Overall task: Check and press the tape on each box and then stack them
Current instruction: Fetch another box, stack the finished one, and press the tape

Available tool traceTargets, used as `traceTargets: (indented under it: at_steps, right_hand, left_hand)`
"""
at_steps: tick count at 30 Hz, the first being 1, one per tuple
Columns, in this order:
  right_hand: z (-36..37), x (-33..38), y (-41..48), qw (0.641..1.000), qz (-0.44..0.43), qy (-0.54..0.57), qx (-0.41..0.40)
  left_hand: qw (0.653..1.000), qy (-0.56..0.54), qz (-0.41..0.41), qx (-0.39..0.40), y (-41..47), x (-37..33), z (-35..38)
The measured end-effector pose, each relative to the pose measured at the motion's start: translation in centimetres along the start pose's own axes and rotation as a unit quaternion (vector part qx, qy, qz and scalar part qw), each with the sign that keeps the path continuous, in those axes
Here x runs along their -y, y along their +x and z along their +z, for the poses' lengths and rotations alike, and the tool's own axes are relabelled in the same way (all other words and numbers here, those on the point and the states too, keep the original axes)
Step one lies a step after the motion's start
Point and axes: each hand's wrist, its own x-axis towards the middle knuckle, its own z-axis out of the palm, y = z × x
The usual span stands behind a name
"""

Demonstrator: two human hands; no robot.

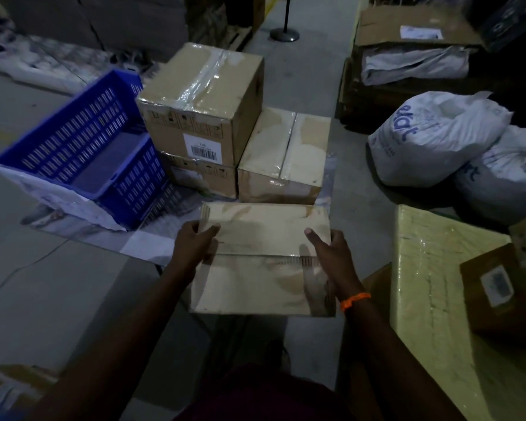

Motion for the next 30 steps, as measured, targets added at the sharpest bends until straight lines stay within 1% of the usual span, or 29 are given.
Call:
traceTargets:
  at_steps: [4, 8, 10, 12, 14, 18, 21, 23, 24, 25, 26, 27, 28, 30]
  right_hand:
    - [-0.6, -0.3, -2.9, 0.995, -0.034, 0.088, -0.044]
    - [-0.9, 0.5, -4.1, 0.971, -0.05, 0.215, -0.096]
    - [-1.0, 0.8, -4.2, 0.964, -0.041, 0.239, -0.106]
    - [-1.1, 0.7, -4.2, 0.97, -0.023, 0.216, -0.11]
    - [-1.3, 0.2, -4.2, 0.976, -0.017, 0.182, -0.12]
    - [-1.7, -1.2, -4.5, 0.983, -0.029, 0.14, -0.118]
    - [-1.7, -2.1, -5.1, 0.988, -0.047, 0.089, -0.116]
    - [-1.6, -2.5, -5.2, 0.988, -0.088, 0.014, -0.128]
    - [-1.4, -2.6, -5.2, 0.981, -0.123, -0.046, -0.143]
    - [-1.2, -2.5, -5.1, 0.966, -0.163, -0.12, -0.159]
    - [-0.8, -2.3, -5.0, 0.943, -0.208, -0.199, -0.167]
    - [-0.1, -1.8, -5.1, 0.918, -0.252, -0.262, -0.159]
    - [0.7, -0.9, -5.2, 0.897, -0.289, -0.306, -0.133]
    - [2.9, 0.9, -5.5, 0.868, -0.344, -0.355, -0.04]
  left_hand:
    - [0.987, -0.149, -0.031, -0.042, -1.2, 0.9, -2.4]
    - [0.967, -0.242, -0.009, -0.075, -3.2, -0.3, -1.8]
    - [0.965, -0.254, -0.012, -0.072, -3.9, -0.6, -0.9]
    - [0.967, -0.243, -0.029, -0.071, -4.2, -0.4, -0.3]
    - [0.973, -0.217, -0.045, -0.061, -4.5, 0.0, 0.1]
    - [0.985, -0.169, -0.012, -0.036, -5.1, 1.0, -0.1]
    - [0.997, -0.06, 0.003, -0.054, -5.1, 2.0, -1.0]
    - [0.996, -0.013, 0.028, -0.081, -5.5, 1.5, -1.4]
    - [0.994, 0.001, 0.057, -0.093, -5.7, 1.0, -1.6]
    - [0.988, 0.035, 0.101, -0.107, -5.7, 0.4, -1.8]
    - [0.976, 0.094, 0.155, -0.12, -5.7, -0.3, -1.9]
    - [0.956, 0.161, 0.215, -0.121, -5.5, -1.0, -1.8]
    - [0.93, 0.221, 0.276, -0.103, -5.4, -1.9, -1.3]
    - [0.877, 0.304, 0.372, -0.017, -5.1, -3.4, 0.2]
